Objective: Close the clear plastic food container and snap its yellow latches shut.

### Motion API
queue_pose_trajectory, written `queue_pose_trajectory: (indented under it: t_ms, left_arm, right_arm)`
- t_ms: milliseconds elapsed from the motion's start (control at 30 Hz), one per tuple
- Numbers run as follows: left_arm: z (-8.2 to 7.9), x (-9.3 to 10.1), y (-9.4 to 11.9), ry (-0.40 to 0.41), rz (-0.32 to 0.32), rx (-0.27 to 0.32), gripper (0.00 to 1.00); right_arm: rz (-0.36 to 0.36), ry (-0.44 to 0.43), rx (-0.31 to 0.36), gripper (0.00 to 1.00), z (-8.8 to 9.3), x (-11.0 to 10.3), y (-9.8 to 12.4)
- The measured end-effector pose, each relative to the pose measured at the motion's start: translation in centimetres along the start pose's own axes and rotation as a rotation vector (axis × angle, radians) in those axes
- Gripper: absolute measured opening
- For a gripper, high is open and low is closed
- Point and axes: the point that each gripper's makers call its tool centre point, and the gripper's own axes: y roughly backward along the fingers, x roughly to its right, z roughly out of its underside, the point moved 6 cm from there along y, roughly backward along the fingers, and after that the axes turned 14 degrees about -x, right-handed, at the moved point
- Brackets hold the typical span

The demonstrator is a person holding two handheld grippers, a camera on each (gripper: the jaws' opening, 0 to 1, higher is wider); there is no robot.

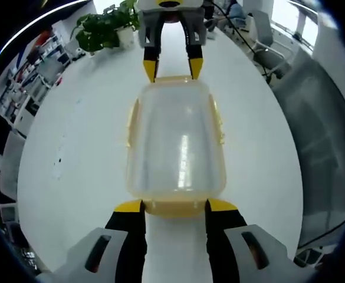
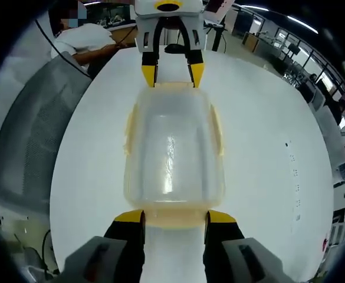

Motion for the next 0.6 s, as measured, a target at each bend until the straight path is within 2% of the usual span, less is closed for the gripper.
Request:
queue_pose_trajectory:
  t_ms: [133,233,300,400,600]
  left_arm:
    - [0.1,0.1,0.0,-0.029,-0.016,0.000,0.38]
    - [0.2,0.3,-0.1,-0.032,0.008,-0.001,0.41]
    - [0.4,0.2,0.0,-0.035,-0.011,0.005,0.41]
    - [0.7,0.1,0.1,0.014,0.002,0.013,0.44]
    - [1.2,0.3,0.8,0.068,0.011,0.037,0.41]
  right_arm:
    - [-0.001,-0.009,0.000,0.37,0.1,0.1,-0.1]
    - [-0.038,-0.052,0.004,0.38,0.2,-0.2,0.0]
    - [-0.042,-0.062,0.007,0.39,0.3,-0.2,0.1]
    - [-0.049,-0.081,0.011,0.46,0.6,-0.3,0.2]
    - [-0.043,-0.092,0.013,0.44,1.3,-0.7,0.8]
